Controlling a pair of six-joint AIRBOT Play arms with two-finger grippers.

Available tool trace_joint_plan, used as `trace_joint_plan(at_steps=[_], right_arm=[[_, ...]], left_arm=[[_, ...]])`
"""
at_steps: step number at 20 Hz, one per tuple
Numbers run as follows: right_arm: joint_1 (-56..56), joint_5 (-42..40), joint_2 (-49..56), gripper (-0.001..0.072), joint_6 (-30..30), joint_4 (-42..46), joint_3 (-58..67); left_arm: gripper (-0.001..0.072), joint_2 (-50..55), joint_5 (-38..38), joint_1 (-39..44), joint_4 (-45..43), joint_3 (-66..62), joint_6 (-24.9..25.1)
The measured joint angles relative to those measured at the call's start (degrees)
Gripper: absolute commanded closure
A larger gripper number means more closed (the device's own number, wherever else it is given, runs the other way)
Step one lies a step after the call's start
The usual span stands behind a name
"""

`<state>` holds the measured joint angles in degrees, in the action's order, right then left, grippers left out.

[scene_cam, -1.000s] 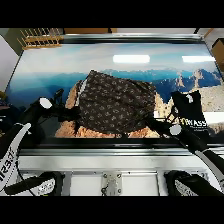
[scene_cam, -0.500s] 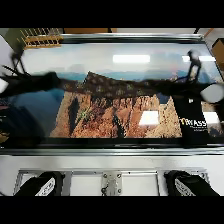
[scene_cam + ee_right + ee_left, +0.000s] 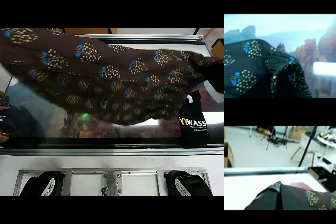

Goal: Fold the clothes and pants, and hang the long-sleeved shirts on hangers.

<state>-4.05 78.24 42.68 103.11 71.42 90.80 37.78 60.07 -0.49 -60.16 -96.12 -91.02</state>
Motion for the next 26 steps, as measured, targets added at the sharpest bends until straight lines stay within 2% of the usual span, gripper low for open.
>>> trace_joint_plan(at_steps=[5,9,13,17,22,26], right_arm=[[-0.02,9.97,3.15,0.0697,7.41,-0.17,-2.62],[0.00,12.85,14.38,0.0696,5.97,-1.33,-7.43],[0.42,7.69,29.88,0.0696,2.93,-3.39,-8.33],[1.27,1.46,41.35,0.0696,2.03,-4.11,-4.31],[2.80,-1.01,44.72,0.0696,1.27,-0.92,0.61],[1.90,1.18,40.89,0.0696,-1.25,4.42,-1.70]], left_arm=[[0.0704,7.98,5.88,-2.45,0.13,-1.16,-1.51],[0.0704,25.14,12.15,-0.61,-1.38,-1.36,-1.77],[0.0704,45.40,13.29,2.05,-1.46,-2.99,-1.97],[0.0704,59.52,14.19,2.99,-1.36,-9.90,-2.19],[0.0704,63.65,17.42,1.68,-1.31,-16.94,-2.47],[0.0703,55.93,17.40,1.40,-2.43,-8.63,-2.36]])
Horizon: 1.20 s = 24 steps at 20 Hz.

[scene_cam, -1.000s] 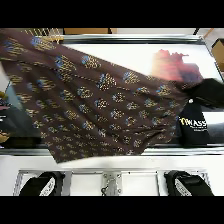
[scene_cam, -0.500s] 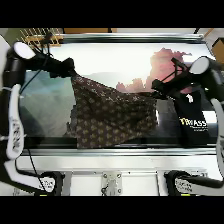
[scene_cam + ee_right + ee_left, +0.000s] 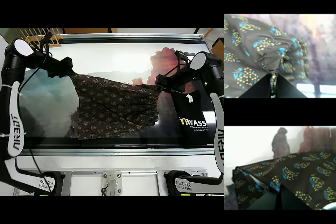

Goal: Fold the clothes and pants, and hang the long-sleeved shirts on hangers.

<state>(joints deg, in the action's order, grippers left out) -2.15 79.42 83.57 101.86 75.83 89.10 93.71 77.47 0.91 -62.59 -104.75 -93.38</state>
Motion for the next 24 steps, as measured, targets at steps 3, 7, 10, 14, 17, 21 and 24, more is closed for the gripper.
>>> trace_joint_plan(at_steps=[3,7,10,14,17,21,24], right_arm=[[-1.53,0.44,-4.44,0.0696,-0.98,3.63,-6.78],[-2.91,-3.39,-9.86,0.0696,-1.31,5.79,-19.54],[-3.23,-7.17,-11.69,0.0696,-1.36,6.71,-27.41],[-3.41,-11.56,-12.48,0.0695,-1.33,6.88,-34.32],[-3.43,-14.19,-12.57,0.0694,-1.31,6.73,-36.68],[-3.43,-15.41,-12.59,0.0597,-1.18,5.62,-37.64],[-3.15,-15.58,-13.14,-0.0002,-3.13,2.73,-37.13]], left_arm=[[0.0703,-8.44,-3.21,1.16,-0.42,13.92,1.09],[0.0704,-19.06,-9.73,3.50,-0.72,36.02,1.77],[0.0703,-25.24,-15.13,5.70,-0.70,50.69,1.92],[0.0703,-29.70,-22.73,7.15,-0.22,63.39,1.92],[0.0703,-30.80,-25.86,7.56,0.66,67.89,1.92],[0.0145,-31.26,-26.40,8.24,1.03,69.55,1.90],[0.0154,-31.39,-23.85,7.82,0.87,66.88,1.92]])
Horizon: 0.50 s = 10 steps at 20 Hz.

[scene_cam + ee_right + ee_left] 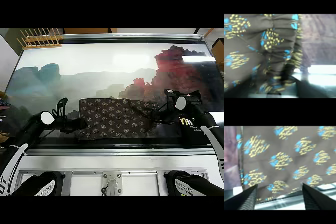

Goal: Fold the clothes and pants, and hang the long-sleeved shirts on hangers.

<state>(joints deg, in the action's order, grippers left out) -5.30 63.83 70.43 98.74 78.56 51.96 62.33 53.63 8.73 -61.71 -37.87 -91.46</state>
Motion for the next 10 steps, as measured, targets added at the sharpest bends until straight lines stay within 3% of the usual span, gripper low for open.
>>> trace_joint_plan(at_steps=[4,5,7,10], right_arm=[[4.13,4.00,-2.86,-0.0002,-6.49,-4.74,3.45],[6.47,5.49,-3.63,-0.0002,-8.31,-5.57,4.15],[12.00,7.41,-4.24,-0.0002,-11.78,-7.54,4.85],[21.33,8.74,-2.47,-0.0008,-17.94,-13.57,5.18]], left_arm=[[0.0155,-1.49,4.09,-1.16,-0.15,-6.47,0.02],[0.0241,-2.29,4.61,-1.11,-0.15,-7.85,0.02],[0.0671,-3.85,5.03,-0.31,-0.02,-9.81,0.00],[0.0703,-5.77,4.20,2.89,-0.04,-11.23,-0.22]])
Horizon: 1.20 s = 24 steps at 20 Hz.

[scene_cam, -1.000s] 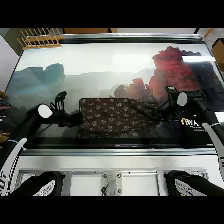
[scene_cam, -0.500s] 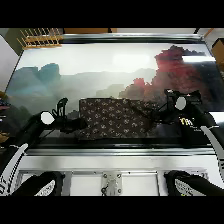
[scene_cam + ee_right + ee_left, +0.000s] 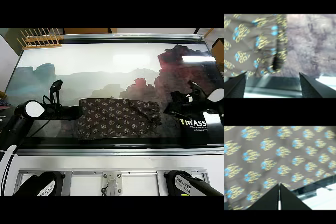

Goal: Fold the clothes and pants, and hang the long-sleeved shirts on hangers.

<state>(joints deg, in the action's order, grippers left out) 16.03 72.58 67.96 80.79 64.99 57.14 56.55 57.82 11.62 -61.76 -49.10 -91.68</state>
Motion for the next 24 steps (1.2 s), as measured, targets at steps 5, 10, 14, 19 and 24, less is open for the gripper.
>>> trace_joint_plan(at_steps=[5,10,14,19,24], right_arm=[[10.03,0.79,9.70,-0.0008,-13.66,-13.35,0.11],[11.82,1.77,20.17,-0.0008,-24.63,-22.80,0.13],[11.39,2.16,25.51,-0.0008,-29.05,-26.45,0.13],[8.92,1.44,28.50,-0.0008,-30.77,-28.30,0.15],[3.85,0.46,29.64,-0.0008,-31.28,-31.19,0.20]], left_arm=[[0.0703,-0.42,-4.11,7.52,0.04,-0.70,-1.64],[0.0703,2.27,-5.84,11.82,0.02,-0.83,-5.53],[0.0703,4.63,-6.19,12.90,0.24,-0.83,-7.65],[0.0703,5.73,-6.10,13.22,0.44,-0.83,-8.63],[0.0703,5.92,-5.75,13.25,0.44,-0.83,-8.83]])
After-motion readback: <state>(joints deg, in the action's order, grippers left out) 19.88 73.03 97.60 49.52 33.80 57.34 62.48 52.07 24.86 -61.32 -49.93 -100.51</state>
